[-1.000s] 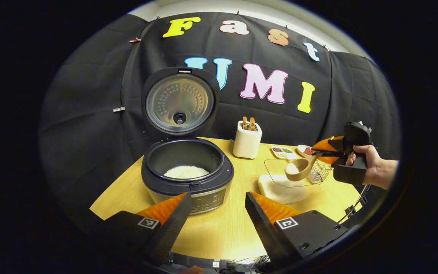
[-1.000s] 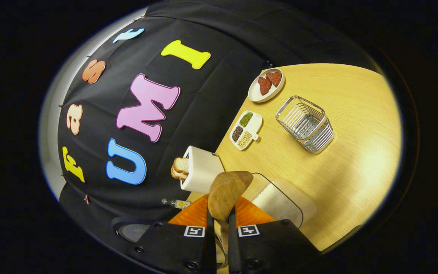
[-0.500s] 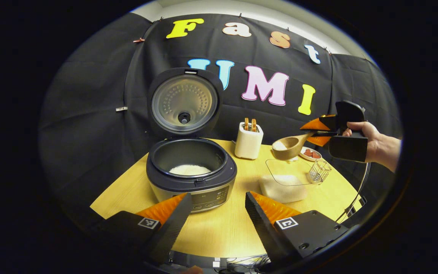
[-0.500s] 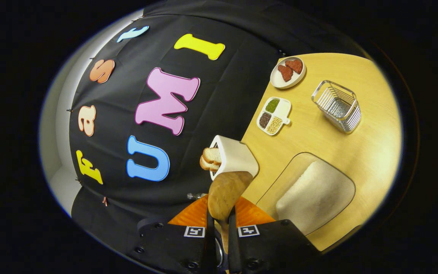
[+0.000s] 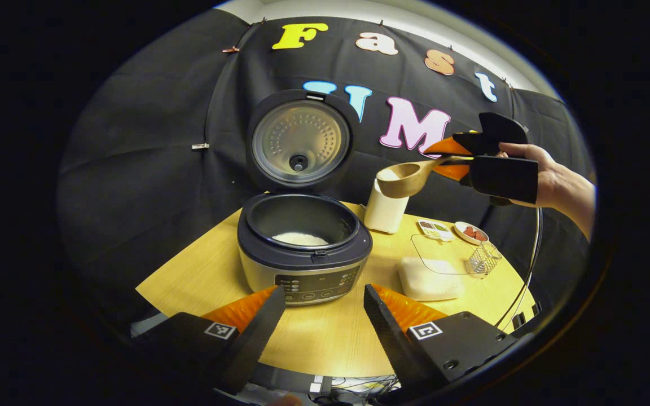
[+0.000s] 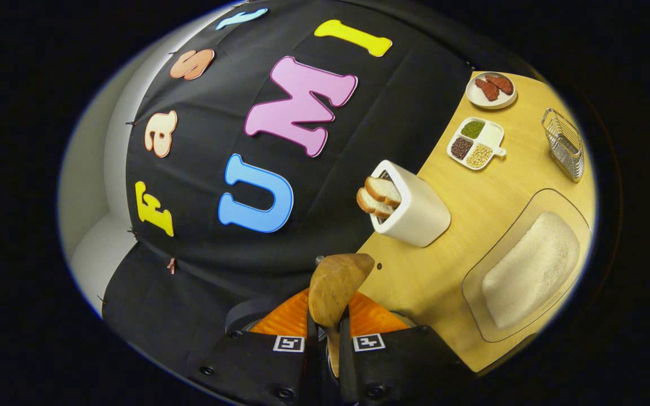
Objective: Close the left gripper, press the button to open the rice cooker; take a wooden spoon from the chopstick holder with the right hand, scoop a spoonful of rice and pour it into the rice cooker, then put the wooden spoon back into the chopstick holder.
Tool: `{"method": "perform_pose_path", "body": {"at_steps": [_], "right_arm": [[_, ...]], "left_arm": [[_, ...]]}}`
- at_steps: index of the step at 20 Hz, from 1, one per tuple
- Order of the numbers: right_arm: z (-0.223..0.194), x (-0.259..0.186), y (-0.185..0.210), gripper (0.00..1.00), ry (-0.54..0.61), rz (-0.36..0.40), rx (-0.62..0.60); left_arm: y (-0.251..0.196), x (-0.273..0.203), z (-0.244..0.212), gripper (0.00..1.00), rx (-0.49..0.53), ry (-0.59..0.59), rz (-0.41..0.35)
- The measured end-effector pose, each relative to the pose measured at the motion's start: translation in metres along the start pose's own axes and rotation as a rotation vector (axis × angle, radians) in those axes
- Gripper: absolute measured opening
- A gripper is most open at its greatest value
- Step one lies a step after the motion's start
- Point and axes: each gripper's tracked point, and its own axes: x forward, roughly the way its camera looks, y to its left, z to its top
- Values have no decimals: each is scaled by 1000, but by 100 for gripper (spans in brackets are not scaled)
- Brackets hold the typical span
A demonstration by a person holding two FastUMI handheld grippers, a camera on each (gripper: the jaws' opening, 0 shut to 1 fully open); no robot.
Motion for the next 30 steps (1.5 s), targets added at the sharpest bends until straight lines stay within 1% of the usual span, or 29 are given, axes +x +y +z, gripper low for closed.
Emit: {"method": "perform_pose_path", "body": {"at_steps": [5,7,9,11,14,16,22,27,28,29,30], "right_arm": [[-44,29,23,16,61,25,-54],[-60,39,27,16,78,24,-109],[-74,48,30,16,79,20,-216],[-87,56,31,16,77,23,-356],[-101,63,39,16,65,47,-563],[-112,70,43,16,69,72,-678],[-146,83,48,16,108,136,-851],[-177,83,53,16,131,201,-1067],[-184,82,54,16,136,220,-1115],[-190,82,55,16,142,240,-1168],[-198,81,55,16,152,261,-1220]], "left_arm": [[15,-2,0,96,-27,0,32],[22,-1,0,95,-35,3,45],[30,0,-1,96,-46,6,58],[36,2,-1,96,-55,8,68],[45,5,-1,96,-62,9,80],[48,6,0,96,-63,9,86],[54,9,1,96,-57,6,93],[58,10,1,96,-50,3,99],[59,10,1,93,-48,3,101],[60,10,1,96,-46,4,103],[60,10,1,96,-45,3,104]]}}
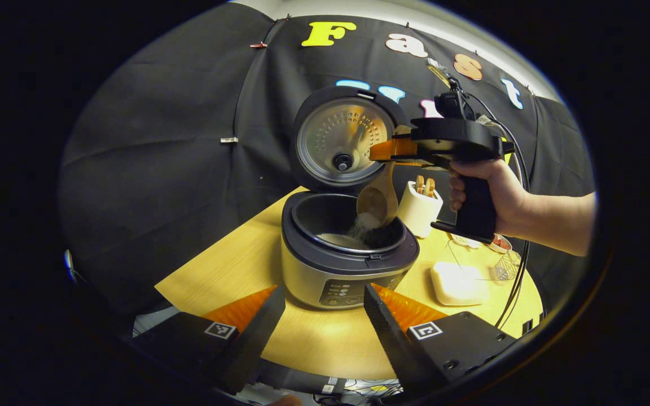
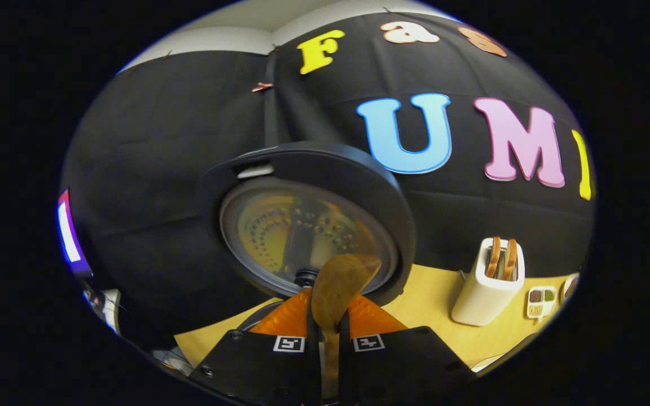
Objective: Close the left gripper, press the button to open the rice cooker; take a wooden spoon from the chopstick holder with the right hand, scoop a spoonful of rice and pour it into the rice cooker, then put the wooden spoon back into the chopstick holder.
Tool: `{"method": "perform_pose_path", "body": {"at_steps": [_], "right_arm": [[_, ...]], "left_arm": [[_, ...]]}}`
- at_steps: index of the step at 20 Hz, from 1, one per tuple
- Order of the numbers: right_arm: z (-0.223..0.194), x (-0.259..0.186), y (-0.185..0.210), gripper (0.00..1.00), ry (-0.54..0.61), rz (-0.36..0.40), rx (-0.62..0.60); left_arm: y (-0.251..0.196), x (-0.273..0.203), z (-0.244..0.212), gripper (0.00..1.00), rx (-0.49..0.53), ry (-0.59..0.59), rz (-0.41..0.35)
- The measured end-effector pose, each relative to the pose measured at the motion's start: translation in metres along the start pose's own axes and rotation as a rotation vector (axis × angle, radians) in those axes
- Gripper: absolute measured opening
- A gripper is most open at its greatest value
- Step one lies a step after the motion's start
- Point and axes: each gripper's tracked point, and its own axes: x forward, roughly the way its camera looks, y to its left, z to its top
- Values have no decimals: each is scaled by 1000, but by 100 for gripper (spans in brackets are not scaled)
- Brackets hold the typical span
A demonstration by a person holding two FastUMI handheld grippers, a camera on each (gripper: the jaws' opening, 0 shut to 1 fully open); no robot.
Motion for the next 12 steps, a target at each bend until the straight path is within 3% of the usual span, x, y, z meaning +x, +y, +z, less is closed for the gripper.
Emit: {"method": "perform_pose_path", "body": {"at_steps": [1,7,12], "right_arm": [[-4,-1,6,16,8,20,-46],[-24,4,28,17,37,84,-173],[-18,-1,20,17,41,67,-82]], "left_arm": [[0,1,0,93,1,-1,1],[1,1,3,96,6,-12,2],[1,-2,3,96,12,-18,1]]}}
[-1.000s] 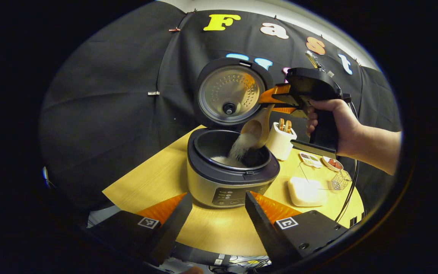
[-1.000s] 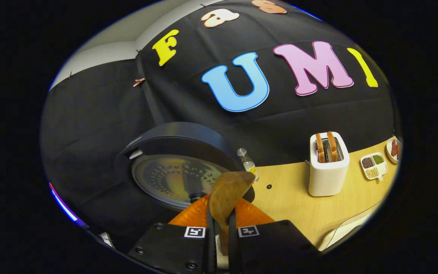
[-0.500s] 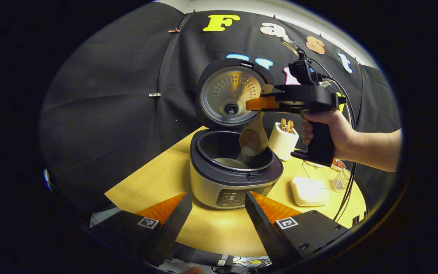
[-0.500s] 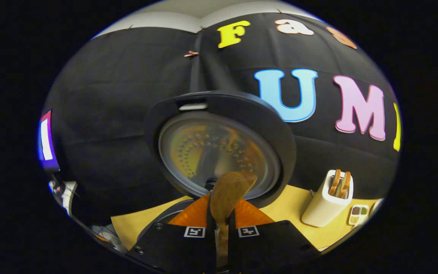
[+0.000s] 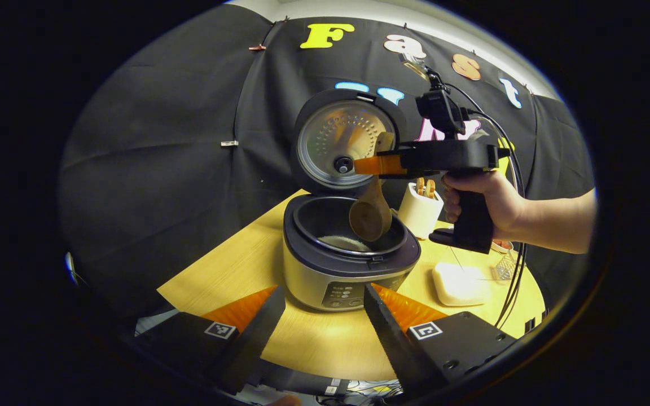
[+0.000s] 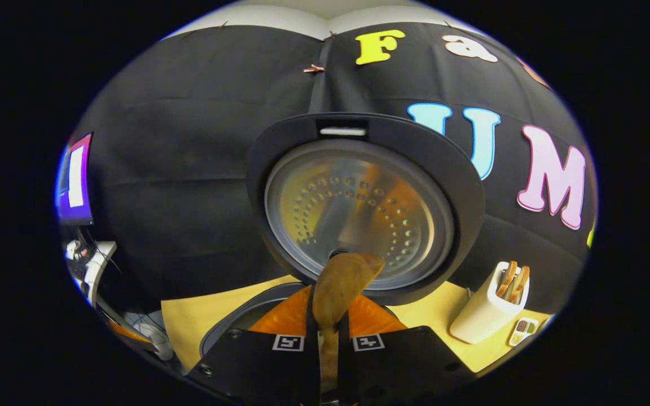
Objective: Close the left gripper, press the button to open the rice cooker; take a wooden spoon from the chopstick holder with the right hand, scoop a spoonful of rice and pour it into the rice cooker, then put the wooden spoon back into the chopstick holder.
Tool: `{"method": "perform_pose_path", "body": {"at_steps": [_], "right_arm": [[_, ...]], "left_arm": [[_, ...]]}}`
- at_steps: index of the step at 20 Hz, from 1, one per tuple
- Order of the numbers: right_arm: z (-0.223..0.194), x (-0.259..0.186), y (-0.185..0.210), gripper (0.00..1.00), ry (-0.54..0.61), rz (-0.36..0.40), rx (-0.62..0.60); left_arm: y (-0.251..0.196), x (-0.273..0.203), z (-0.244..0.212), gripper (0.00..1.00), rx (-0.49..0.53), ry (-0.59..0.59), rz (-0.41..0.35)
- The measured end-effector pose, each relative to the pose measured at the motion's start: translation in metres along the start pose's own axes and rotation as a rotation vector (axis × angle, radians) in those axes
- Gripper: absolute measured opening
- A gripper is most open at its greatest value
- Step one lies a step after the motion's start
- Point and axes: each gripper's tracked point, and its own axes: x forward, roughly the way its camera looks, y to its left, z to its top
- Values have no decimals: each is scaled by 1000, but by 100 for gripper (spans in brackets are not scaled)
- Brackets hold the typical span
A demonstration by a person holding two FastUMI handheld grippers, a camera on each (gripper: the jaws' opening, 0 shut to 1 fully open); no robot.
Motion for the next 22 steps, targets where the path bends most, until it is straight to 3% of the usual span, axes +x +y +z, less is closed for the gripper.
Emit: {"method": "perform_pose_path", "body": {"at_steps": [9,16,22], "right_arm": [[58,-66,-84,16,-136,-173,366],[64,-179,-202,16,-215,-439,453],[36,-288,-302,16,-277,-650,545]], "left_arm": [[-32,1,17,96,52,-45,-85],[-96,8,37,96,104,-85,-233],[-146,11,54,96,135,-107,-280]]}}
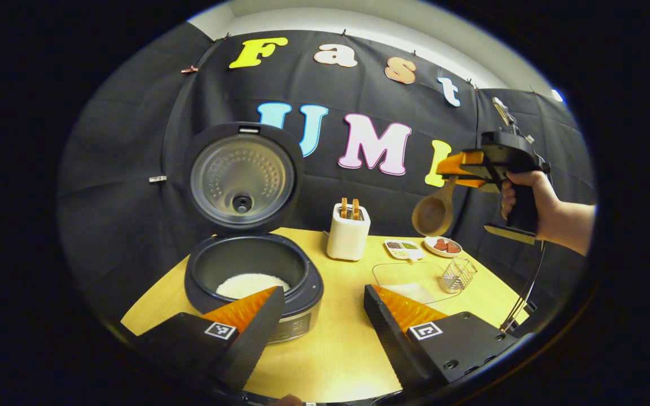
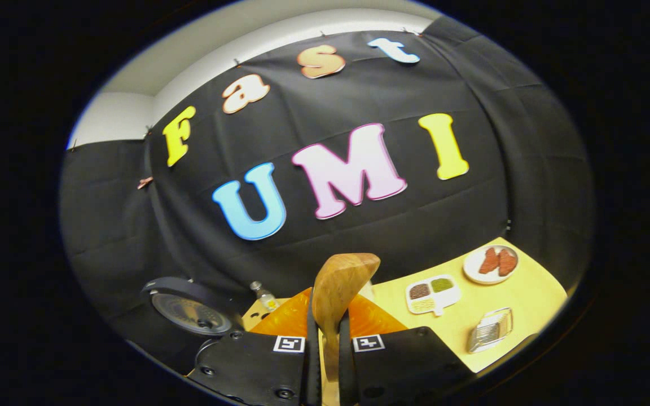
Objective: Close the left gripper, press the button to open the rice cooker; take a wooden spoon from the chopstick holder with the right hand, scoop a spoonful of rice and pour it into the rice cooker, then put the wooden spoon back into the chopstick holder.
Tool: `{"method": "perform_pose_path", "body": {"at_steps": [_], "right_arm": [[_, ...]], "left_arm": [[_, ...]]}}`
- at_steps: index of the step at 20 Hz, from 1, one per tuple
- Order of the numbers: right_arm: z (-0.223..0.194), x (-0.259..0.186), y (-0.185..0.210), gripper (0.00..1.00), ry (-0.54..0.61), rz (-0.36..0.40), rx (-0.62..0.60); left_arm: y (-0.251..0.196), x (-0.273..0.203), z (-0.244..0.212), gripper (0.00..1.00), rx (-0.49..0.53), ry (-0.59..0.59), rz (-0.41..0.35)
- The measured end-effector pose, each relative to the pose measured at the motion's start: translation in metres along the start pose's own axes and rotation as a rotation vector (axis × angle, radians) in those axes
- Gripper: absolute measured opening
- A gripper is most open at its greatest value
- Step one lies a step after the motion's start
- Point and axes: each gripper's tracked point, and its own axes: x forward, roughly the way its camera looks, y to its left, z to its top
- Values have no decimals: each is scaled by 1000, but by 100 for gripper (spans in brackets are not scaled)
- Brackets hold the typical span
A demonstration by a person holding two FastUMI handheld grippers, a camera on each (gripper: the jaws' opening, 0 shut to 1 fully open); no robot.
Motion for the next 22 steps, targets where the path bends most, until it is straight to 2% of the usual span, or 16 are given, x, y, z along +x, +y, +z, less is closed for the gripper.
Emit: {"method": "perform_pose_path", "body": {"at_steps": [5,8,12,17,22], "right_arm": [[19,-2,-109,16,-22,-150,105],[16,0,-168,16,-20,-228,177],[3,3,-235,16,-10,-326,196],[-38,8,-288,17,61,-394,242],[-76,24,-318,16,103,-435,255]], "left_arm": [[-23,18,10,96,-32,12,24],[-29,24,5,96,-32,41,57],[-36,27,3,95,-47,58,116],[-44,31,14,95,-79,48,178],[-17,27,29,96,-104,25,316]]}}
